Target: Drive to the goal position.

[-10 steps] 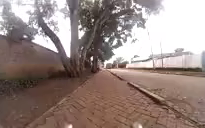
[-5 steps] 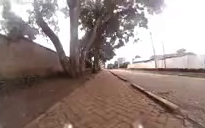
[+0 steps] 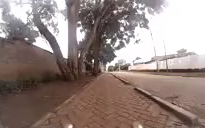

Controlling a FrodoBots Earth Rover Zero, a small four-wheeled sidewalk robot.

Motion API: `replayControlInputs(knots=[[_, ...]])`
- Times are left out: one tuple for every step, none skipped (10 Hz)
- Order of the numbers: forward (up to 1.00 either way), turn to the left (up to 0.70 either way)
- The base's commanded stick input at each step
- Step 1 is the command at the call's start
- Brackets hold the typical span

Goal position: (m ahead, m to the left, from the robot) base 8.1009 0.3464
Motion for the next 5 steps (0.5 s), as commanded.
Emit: replayControlInputs(knots=[[0.7, 0.15], [0.7, 0.06], [0.7, 0.05], [0.7, -0.24], [0.7, -0.28]])
